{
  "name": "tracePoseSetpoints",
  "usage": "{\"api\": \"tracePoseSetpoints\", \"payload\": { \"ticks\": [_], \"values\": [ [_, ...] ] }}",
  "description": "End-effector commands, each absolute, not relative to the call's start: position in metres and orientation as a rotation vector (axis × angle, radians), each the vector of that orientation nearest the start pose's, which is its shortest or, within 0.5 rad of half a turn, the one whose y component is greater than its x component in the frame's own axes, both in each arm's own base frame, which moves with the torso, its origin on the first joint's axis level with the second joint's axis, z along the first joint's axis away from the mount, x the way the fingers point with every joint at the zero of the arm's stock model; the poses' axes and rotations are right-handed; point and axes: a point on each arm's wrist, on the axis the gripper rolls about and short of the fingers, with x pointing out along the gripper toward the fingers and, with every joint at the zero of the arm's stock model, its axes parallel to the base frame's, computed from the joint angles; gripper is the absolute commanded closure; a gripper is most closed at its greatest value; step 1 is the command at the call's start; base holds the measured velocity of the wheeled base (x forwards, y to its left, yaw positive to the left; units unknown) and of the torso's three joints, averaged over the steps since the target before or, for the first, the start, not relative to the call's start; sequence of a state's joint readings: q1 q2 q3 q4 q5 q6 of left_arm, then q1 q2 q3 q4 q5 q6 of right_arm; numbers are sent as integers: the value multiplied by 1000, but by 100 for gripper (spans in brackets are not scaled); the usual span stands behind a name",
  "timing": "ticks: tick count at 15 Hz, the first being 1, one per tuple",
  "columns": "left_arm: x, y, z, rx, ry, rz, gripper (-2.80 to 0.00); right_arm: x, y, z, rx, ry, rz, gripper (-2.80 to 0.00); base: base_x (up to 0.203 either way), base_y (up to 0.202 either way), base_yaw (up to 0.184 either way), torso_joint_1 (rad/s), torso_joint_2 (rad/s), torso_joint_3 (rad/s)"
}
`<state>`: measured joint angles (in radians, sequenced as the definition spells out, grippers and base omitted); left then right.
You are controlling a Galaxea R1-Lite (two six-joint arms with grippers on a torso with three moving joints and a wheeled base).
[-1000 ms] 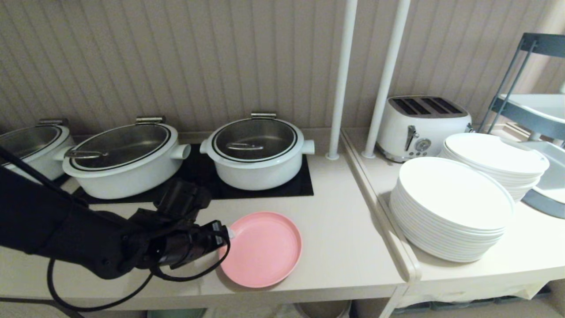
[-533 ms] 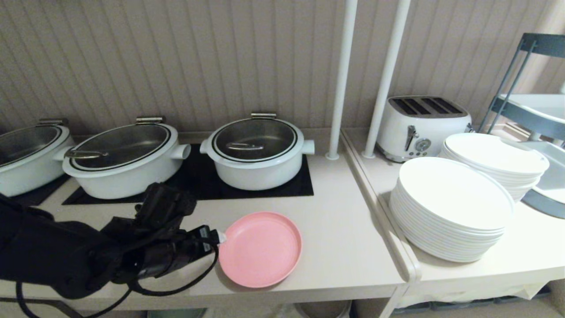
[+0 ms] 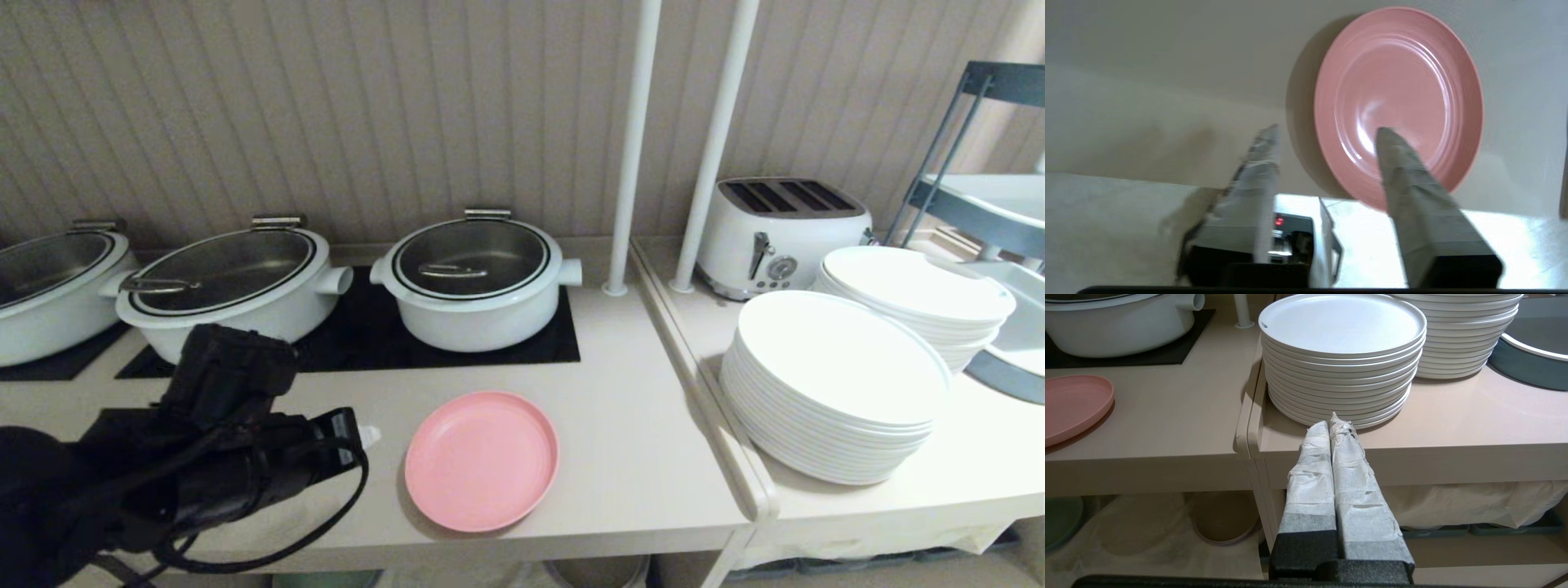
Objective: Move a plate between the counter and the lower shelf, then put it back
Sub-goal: Put the plate, then pick up the plate
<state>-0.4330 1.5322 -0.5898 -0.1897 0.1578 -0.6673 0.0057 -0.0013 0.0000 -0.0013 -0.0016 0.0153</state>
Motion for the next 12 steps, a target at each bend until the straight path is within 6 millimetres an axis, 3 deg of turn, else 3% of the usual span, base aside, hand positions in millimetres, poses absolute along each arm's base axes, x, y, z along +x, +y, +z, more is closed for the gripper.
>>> {"api": "tracePoseSetpoints", "payload": {
  "ticks": [1,7,12],
  "values": [
    [190,-83,156,-409,690,-42,0,-23,0,76,15,-3,5,0,0,0,0,0,0,0],
    [169,-71,179,-259,535,-26,0,-23,0,76,15,-3,5,0,0,0,0,0,0,0],
    [125,-46,179,-103,427,-12,0,-23,0,76,15,-2,5,0,0,0,0,0,0,0]
  ]
}}
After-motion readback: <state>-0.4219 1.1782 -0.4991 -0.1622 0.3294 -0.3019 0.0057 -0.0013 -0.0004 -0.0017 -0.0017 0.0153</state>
